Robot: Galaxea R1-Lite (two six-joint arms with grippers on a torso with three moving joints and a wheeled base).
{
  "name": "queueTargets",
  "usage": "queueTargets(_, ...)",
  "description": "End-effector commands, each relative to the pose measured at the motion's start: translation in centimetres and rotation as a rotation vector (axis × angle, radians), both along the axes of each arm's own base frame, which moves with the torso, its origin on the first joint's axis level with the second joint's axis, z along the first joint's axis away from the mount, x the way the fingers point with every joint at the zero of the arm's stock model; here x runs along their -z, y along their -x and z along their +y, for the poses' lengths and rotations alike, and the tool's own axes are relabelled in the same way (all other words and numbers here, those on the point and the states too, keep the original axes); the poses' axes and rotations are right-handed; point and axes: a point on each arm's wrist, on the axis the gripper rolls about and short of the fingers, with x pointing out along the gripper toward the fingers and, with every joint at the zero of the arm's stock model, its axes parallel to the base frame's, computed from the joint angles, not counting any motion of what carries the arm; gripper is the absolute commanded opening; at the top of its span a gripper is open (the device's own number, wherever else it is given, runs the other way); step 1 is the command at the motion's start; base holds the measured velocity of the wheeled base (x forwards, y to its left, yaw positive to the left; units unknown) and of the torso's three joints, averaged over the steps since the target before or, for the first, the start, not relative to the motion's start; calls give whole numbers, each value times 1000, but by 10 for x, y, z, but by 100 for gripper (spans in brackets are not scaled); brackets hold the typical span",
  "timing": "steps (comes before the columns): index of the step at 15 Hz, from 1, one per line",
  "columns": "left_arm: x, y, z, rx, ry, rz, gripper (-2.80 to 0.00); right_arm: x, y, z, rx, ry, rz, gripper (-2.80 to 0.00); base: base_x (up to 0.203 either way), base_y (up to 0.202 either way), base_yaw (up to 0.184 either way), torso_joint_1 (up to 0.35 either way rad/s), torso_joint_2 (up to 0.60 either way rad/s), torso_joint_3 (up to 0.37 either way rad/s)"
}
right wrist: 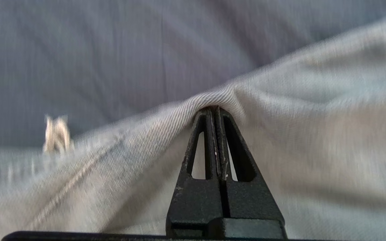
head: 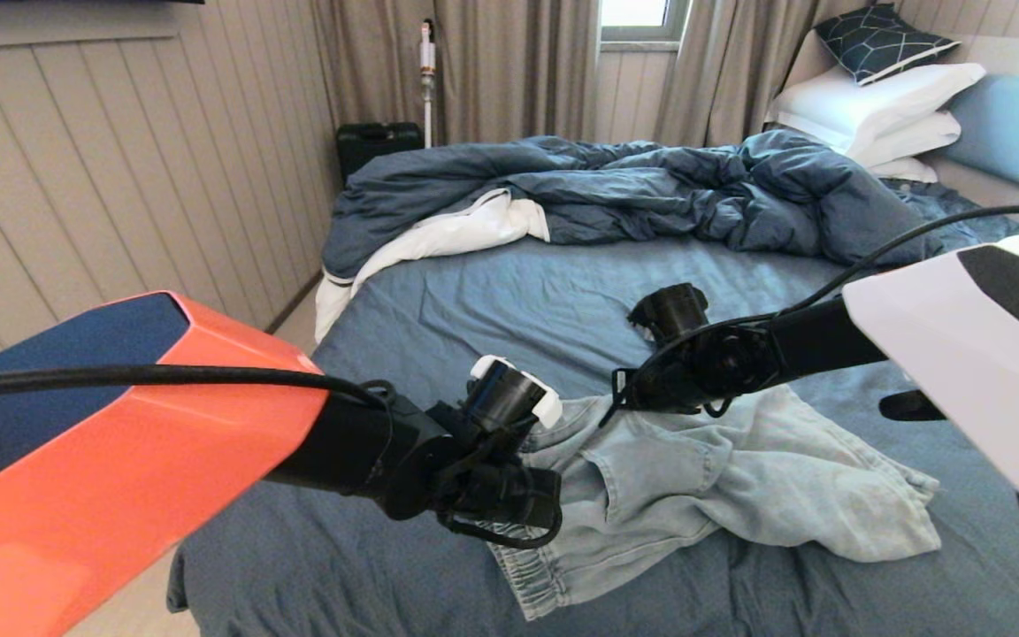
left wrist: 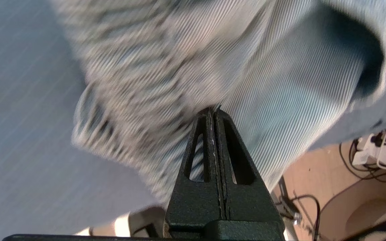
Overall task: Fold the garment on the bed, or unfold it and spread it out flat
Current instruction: Fold the blue shorts
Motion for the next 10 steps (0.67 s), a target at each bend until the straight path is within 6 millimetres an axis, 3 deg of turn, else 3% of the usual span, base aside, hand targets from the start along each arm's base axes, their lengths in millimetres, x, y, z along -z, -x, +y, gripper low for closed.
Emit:
queueTargets(1,-17,12,10,2,18,-15,-280,10,-18,2,13,3,11,-280,0,0,0,0,0,0)
queueTargets(5,-32,30,34,-5,26,-27,-280,2,-27,-7,47,-12,-10,-280,0,0,0,0,0,0)
queueTargets(8,-43,41,47,-12,37,-37,-280,-25,-13,-14,75,-46,-43,-280,0,0,0,0,0,0)
queueTargets(10,-61,45,56,-28,73,-71,-280,-52,0,-33,105,-56,-85,-280,0,0,0,0,0,0)
